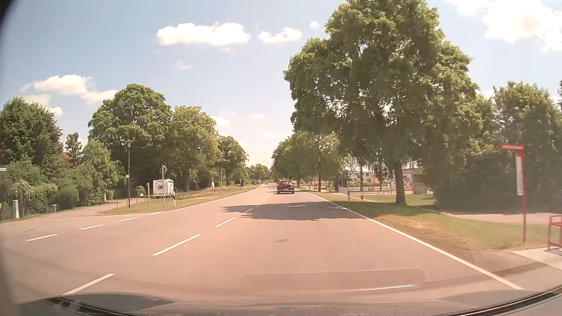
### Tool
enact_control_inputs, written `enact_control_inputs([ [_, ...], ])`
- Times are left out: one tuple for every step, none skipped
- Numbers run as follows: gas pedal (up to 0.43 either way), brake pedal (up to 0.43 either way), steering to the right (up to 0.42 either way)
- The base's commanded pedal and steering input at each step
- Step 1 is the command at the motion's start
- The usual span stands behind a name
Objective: Follow the waypoints while adhering to traffic rules and regulations
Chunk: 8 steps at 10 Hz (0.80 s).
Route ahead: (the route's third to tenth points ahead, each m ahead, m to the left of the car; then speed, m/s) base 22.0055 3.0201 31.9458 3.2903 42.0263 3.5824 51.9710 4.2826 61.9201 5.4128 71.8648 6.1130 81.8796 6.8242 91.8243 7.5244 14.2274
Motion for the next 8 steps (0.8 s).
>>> enact_control_inputs([
  [0.047, 0.012, -0.016],
  [0.047, 0.012, -0.016],
  [0.047, 0.012, -0.015],
  [0.047, 0.012, -0.014],
  [0.047, 0.012, -0.014],
  [0.047, 0.012, -0.014],
  [0.047, 0.012, -0.014],
  [0.047, 0.012, -0.014],
])
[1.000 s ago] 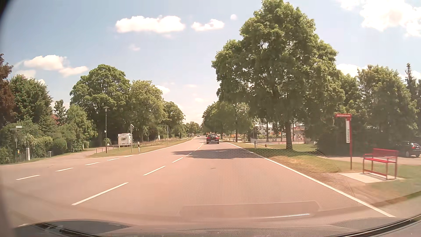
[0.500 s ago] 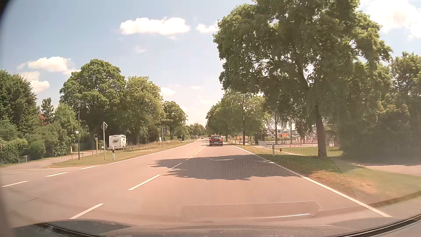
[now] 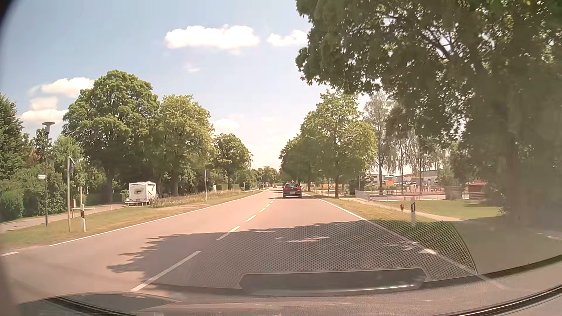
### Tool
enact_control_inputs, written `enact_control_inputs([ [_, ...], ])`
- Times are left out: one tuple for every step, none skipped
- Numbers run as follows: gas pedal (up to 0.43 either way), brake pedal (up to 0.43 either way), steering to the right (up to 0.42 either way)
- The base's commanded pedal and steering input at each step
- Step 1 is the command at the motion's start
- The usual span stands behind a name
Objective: Follow the waypoints while adhering to traffic rules and regulations
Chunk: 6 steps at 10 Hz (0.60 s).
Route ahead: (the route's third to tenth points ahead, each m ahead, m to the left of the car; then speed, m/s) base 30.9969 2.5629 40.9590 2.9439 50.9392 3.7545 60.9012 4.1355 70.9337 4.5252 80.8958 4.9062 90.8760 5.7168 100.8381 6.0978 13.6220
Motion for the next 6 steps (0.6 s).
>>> enact_control_inputs([
  [0.047, 0.012, -0.013],
  [0.047, 0.012, -0.013],
  [0.047, 0.012, -0.013],
  [0.047, 0.012, -0.013],
  [0.047, 0.012, -0.013],
  [0.047, 0.012, -0.012],
])
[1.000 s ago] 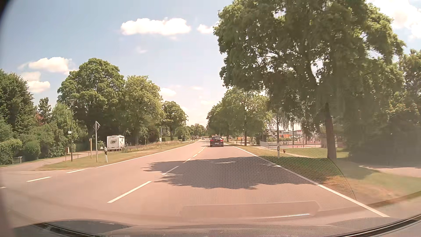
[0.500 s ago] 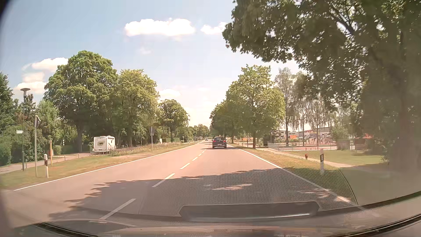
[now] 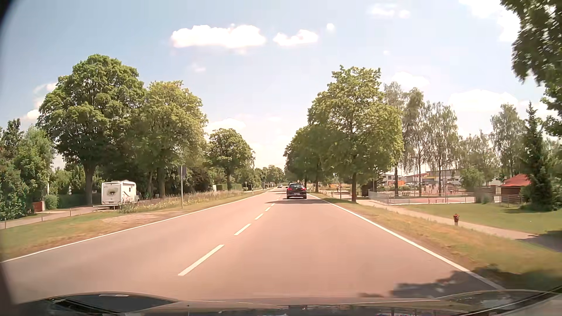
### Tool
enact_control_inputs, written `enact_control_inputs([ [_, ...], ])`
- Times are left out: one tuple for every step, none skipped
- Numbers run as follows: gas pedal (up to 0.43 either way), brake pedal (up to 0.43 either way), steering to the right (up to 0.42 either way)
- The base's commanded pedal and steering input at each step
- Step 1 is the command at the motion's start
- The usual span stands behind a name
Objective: Follow the waypoints while adhering to traffic rules and regulations
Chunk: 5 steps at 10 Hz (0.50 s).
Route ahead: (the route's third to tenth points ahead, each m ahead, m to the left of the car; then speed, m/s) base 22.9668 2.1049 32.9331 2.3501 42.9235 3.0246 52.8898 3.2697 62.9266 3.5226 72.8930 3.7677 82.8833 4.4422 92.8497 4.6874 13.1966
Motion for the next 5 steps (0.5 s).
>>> enact_control_inputs([
  [0.047, 0.012, -0.010],
  [0.047, 0.012, -0.007],
  [0.047, 0.012, -0.006],
  [0.047, 0.012, -0.006],
  [0.047, 0.012, -0.006],
])
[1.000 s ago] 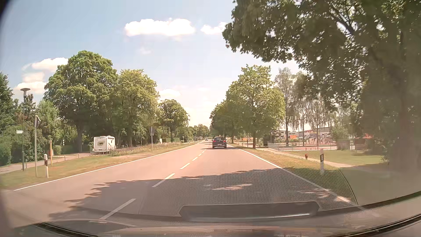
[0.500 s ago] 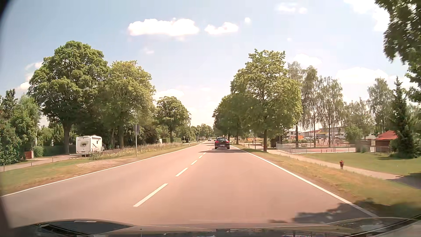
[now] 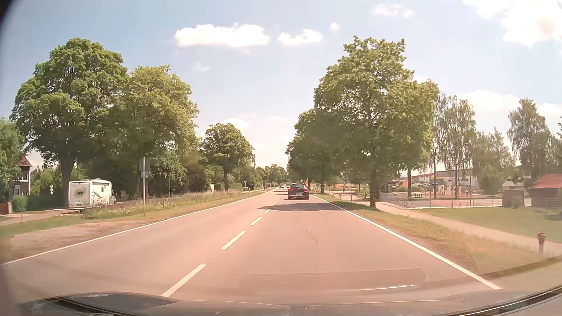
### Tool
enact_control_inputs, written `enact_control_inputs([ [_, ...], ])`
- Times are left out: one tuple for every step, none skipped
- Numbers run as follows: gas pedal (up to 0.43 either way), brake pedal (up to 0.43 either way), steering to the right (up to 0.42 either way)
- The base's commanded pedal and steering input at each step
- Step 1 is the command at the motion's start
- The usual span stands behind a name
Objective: Follow the waypoints while adhering to traffic rules and regulations
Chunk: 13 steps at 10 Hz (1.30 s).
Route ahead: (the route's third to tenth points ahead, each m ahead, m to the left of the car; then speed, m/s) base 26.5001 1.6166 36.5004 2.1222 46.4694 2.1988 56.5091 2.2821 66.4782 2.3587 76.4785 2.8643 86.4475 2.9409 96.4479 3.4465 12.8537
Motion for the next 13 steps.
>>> enact_control_inputs([
  [0.047, 0.012, -0.006],
  [0.059, 0.012, -0.005],
  [0.079, 0.012, -0.004],
  [0.079, 0.012, -0.003],
  [0.087, 0.012, -0.003],
  [0.087, 0.012, -0.003],
  [0.087, 0.012, -0.003],
  [0.087, 0.012, -0.003],
  [0.098, 0.012, -0.003],
  [0.098, 0.012, -0.003],
  [0.098, 0.012, -0.003],
  [0.110, 0.012, -0.003],
  [0.110, 0.012, -0.003],
])
